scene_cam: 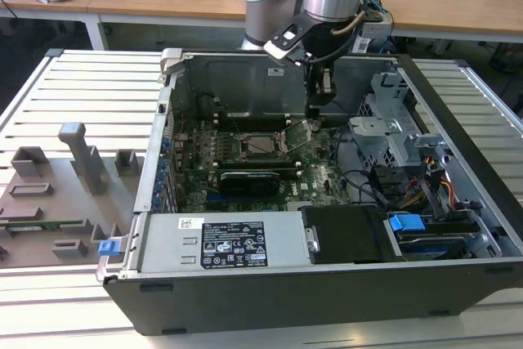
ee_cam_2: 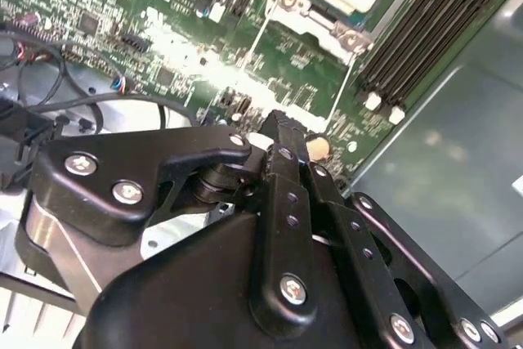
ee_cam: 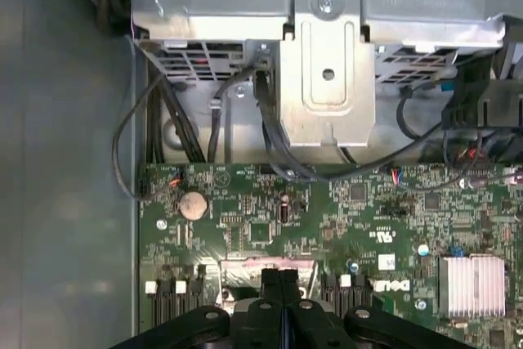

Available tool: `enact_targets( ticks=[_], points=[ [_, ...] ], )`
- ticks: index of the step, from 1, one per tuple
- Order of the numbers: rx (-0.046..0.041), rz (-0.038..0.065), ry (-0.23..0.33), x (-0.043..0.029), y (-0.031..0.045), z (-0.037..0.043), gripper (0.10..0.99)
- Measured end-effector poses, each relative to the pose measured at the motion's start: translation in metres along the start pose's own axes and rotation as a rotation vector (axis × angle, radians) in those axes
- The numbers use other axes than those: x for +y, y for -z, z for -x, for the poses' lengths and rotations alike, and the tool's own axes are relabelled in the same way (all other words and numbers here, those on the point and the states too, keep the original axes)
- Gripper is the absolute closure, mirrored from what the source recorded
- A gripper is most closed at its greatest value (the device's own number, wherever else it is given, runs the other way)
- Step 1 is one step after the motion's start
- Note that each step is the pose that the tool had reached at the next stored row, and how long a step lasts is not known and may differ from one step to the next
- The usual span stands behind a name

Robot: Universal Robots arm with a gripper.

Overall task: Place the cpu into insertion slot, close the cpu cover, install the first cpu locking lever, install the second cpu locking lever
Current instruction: 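Close the cpu cover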

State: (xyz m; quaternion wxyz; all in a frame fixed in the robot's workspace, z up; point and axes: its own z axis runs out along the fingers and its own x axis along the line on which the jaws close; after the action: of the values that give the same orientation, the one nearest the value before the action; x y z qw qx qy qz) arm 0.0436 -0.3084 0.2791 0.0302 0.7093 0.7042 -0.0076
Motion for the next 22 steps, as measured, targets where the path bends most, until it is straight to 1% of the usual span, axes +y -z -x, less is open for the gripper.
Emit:
enact_targets(
  ticks=[2, 3, 4, 5, 9, 10, 12, 14, 15, 16, 18, 19, 20, 22],
  points=[
    [-0.0035, 0.0, 0.0, 0.0046, -0.0001, -0.0006, 0.98],
    [-0.008, -0.001, 0.0, 0.0093, -0.0002, -0.0011, 0.98],
    [-0.0128, -0.002, 0.001, 0.0157, -0.0003, -0.0015, 0.98],
    [-0.0155, -0.003, 0.001, 0.0205, -0.0005, -0.0021, 0.98],
    [-0.0201, -0.005, 0.001, 0.0323, -0.0008, -0.0041, 0.98],
    [-0.0207, -0.007, 0.001, 0.0374, -0.001, -0.0053, 0.98],
    [-0.0205, -0.009, 0.001, 0.0379, -0.0063, -0.0061, 0.98],
    [-0.0206, -0.01, 0.001, 0.0379, -0.0102, -0.0063, 0.98],
    [-0.0205, -0.012, 0.002, 0.0379, -0.0118, -0.0064, 0.98],
    [-0.0205, -0.017, 0.002, 0.038, -0.0127, -0.0065, 0.98],
    [-0.0206, -0.044, 0.004, 0.0398, -0.0144, -0.0066, 0.98],
    [-0.0202, -0.046, 0.006, 0.0398, -0.0152, -0.0067, 0.98],
    [-0.0195, -0.045, 0.015, 0.0397, -0.0165, -0.0068, 0.98],
    [-0.0186, -0.043, 0.06, 0.0395, -0.0223, -0.0071, 0.98]
  ],
)
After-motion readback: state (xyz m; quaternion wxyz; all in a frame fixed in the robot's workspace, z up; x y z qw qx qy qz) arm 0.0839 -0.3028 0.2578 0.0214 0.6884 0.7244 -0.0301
